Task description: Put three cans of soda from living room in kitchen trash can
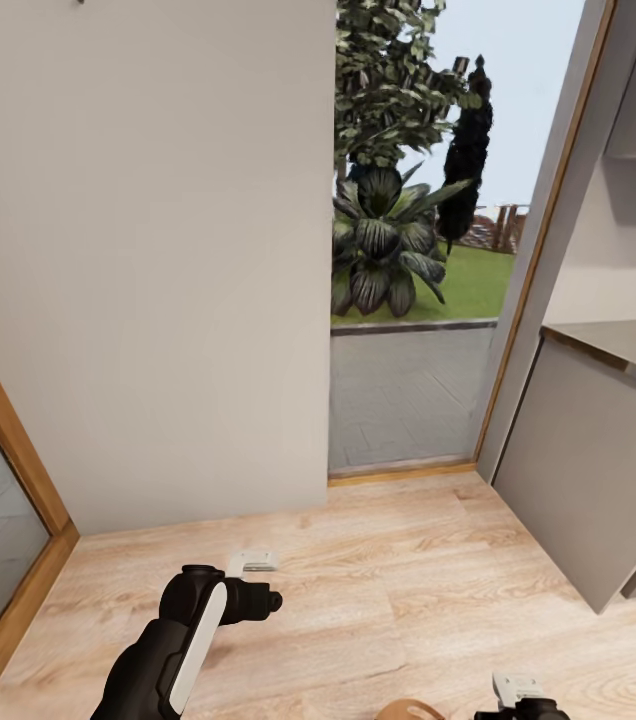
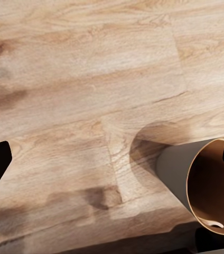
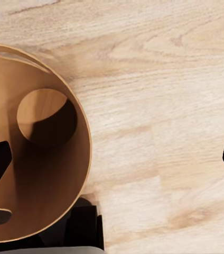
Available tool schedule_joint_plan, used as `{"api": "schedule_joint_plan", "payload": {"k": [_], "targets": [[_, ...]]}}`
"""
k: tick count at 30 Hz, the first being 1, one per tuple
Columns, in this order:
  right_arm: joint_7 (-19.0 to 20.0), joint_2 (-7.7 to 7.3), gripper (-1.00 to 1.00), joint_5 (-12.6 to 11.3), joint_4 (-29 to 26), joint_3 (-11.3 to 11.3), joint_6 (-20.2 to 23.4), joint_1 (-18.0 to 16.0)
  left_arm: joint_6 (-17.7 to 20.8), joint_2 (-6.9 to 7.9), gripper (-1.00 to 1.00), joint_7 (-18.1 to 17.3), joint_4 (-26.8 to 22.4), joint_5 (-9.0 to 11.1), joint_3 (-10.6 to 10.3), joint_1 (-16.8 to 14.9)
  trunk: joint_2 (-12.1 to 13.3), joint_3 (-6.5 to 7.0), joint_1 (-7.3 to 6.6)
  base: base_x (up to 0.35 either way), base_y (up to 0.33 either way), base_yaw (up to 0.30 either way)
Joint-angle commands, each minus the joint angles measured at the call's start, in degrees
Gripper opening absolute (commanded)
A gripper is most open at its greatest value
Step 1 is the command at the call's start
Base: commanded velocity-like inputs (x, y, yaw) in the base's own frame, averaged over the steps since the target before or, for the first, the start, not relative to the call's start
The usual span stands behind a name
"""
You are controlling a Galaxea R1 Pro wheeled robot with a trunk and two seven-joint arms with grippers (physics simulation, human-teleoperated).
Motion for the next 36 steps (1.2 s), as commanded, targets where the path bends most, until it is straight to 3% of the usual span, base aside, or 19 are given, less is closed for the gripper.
{"api": "schedule_joint_plan", "payload": {"k": [1, 4, 17, 36], "targets": [[0.00, 0.04, 1.00, 0.00, 0.07, 0.00, 0.00, 0.00, 0.00, 0.00, 1.00, 0.00, 0.01, 0.01, 0.00, 0.00, -0.42, -0.18, 0.23, 0.000, 0.000, 0.000], [0.00, 0.08, 1.00, 0.00, 0.15, 0.01, 0.00, 0.00, 0.00, 0.00, 1.00, 0.00, 0.02, -0.01, -0.01, 0.00, -1.62, -0.72, 0.89, 0.000, 0.000, 0.000], [0.41, 0.25, 1.00, 0.00, 0.06, 0.29, -0.16, 0.00, 0.00, 0.00, 1.00, 0.05, 0.02, -0.03, -0.08, 0.00, -1.62, -0.82, 0.89, 0.000, 0.000, 0.000], [0.61, 0.14, 1.00, -0.01, -0.01, 0.11, -0.17, -0.07, 0.00, 0.00, 1.00, 0.00, 0.02, -0.14, -0.32, 0.00, -1.62, -2.46, 0.89, 0.000, 0.000, 0.000]]}}
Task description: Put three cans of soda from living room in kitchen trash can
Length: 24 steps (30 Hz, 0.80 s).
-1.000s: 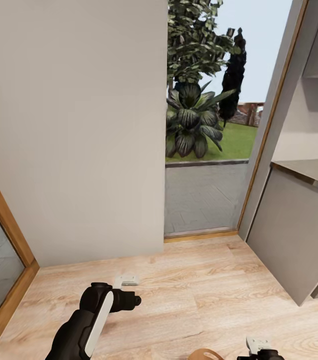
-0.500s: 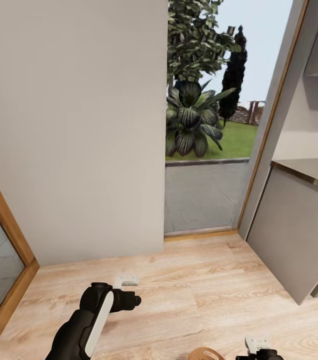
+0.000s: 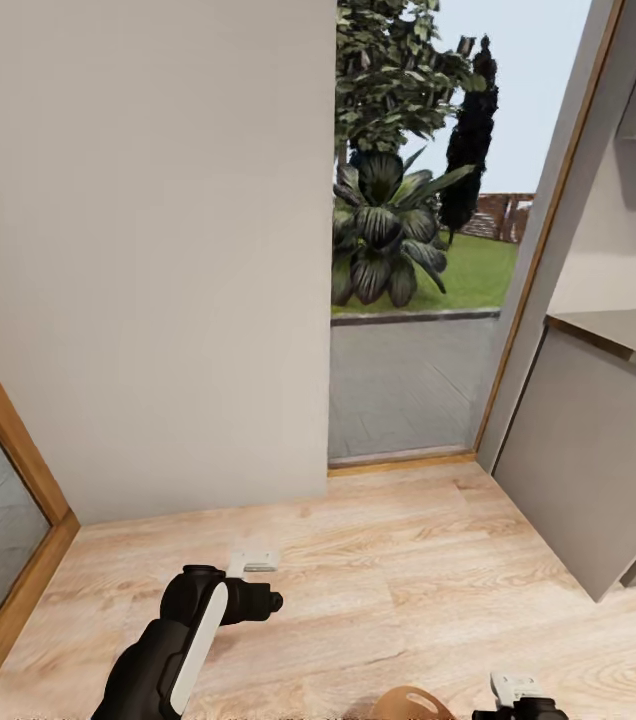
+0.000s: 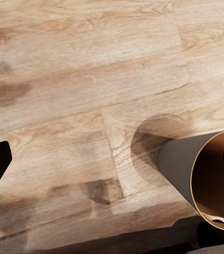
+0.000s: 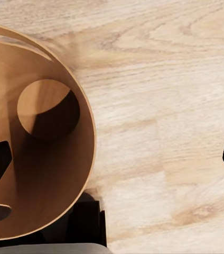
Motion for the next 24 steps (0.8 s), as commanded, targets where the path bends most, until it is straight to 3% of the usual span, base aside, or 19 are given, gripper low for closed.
{"api": "schedule_joint_plan", "payload": {"k": [1, 24], "targets": [[0.00, -0.06, 1.00, 0.00, -0.07, 0.00, 0.02, -0.09, 0.00, 0.00, 1.00, 0.00, 0.02, -0.01, -0.04, 0.00, 0.00, -0.10, 0.00, 0.000, 0.000, 0.000], [-0.28, 0.03, 1.00, 0.42, 0.24, 0.41, 1.05, -5.14, -0.32, 0.00, 1.00, 0.00, 0.09, -0.21, -0.08, 0.00, 0.00, -2.24, 0.00, 0.000, 0.000, 0.000]]}}
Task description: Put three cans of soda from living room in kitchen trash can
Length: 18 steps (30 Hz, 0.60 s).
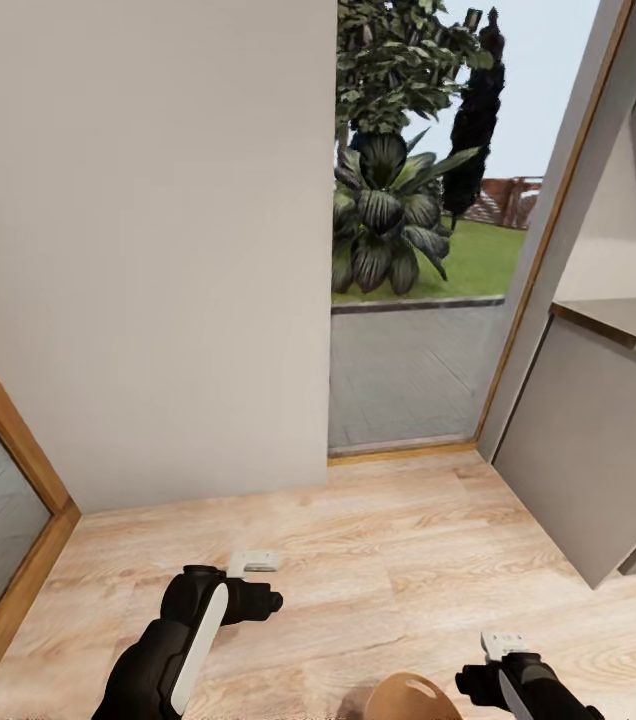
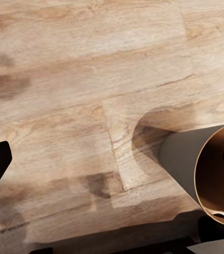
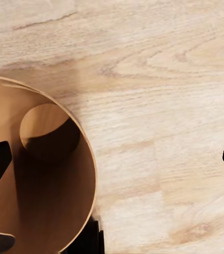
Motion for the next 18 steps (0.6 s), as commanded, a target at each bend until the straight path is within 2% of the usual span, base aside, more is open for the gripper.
{"api": "schedule_joint_plan", "payload": {"k": [1, 9, 18], "targets": [[-0.02, 0.02, 1.00, 0.01, 0.22, 0.06, -0.02, -0.03, 0.00, 0.00, 1.00, 0.00, 0.00, 0.00, -0.01, 0.00, 0.00, -0.10, 0.00, 0.000, 0.000, 0.000], [-0.07, 0.11, 1.00, 0.03, 3.86, 0.08, -0.61, -0.14, 0.00, 0.00, 1.00, 0.00, 0.00, 0.00, -0.02, 0.00, 0.00, -0.84, 0.00, 0.000, 0.000, 0.000], [0.22, 0.05, 1.00, 0.16, 4.28, 0.16, -0.73, -0.15, 0.00, -0.07, 1.00, 0.00, 0.00, 0.00, -0.04, 0.00, 0.00, -1.59, 0.00, 0.000, 0.000, 0.000]]}}
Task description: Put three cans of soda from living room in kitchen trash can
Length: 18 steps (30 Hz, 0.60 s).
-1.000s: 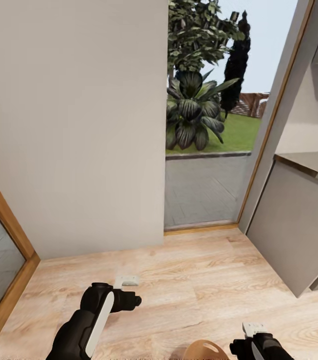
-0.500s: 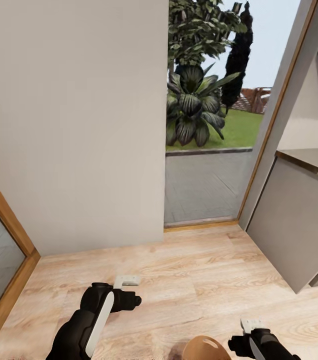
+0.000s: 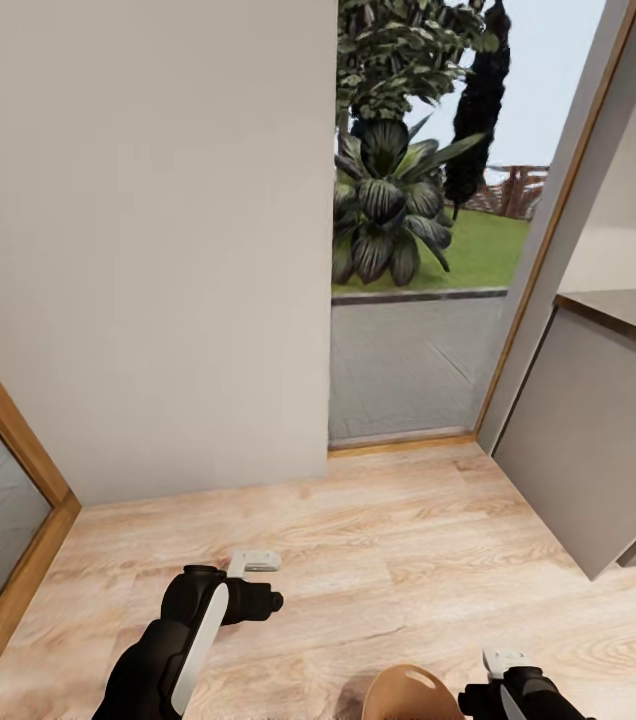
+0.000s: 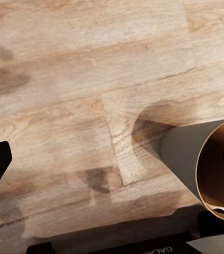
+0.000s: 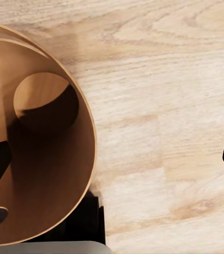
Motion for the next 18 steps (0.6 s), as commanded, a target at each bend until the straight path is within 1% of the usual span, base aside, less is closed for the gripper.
{"api": "schedule_joint_plan", "payload": {"k": [1, 7, 18], "targets": [[0.10, -0.04, 1.00, 0.00, 0.00, 0.01, -0.01, 0.00, 0.00, 0.00, 1.00, 0.00, 0.00, 0.00, 0.00, 0.01, 0.00, -0.03, 0.00, 0.000, 0.000, 0.000], [0.50, -0.12, 1.00, -0.03, 0.00, -0.03, -0.09, 0.00, 0.00, -0.01, 1.00, 0.00, 0.00, 0.00, 0.00, 0.01, 0.00, -0.10, 0.00, 0.000, 0.000, 0.000], [0.37, 0.04, 1.00, 0.21, 0.00, 0.09, -0.06, 0.00, -0.06, 0.02, 1.00, -0.01, 0.00, 0.00, -0.71, -0.01, -4.41, -2.08, 2.42, 0.000, 0.000, 0.000]]}}
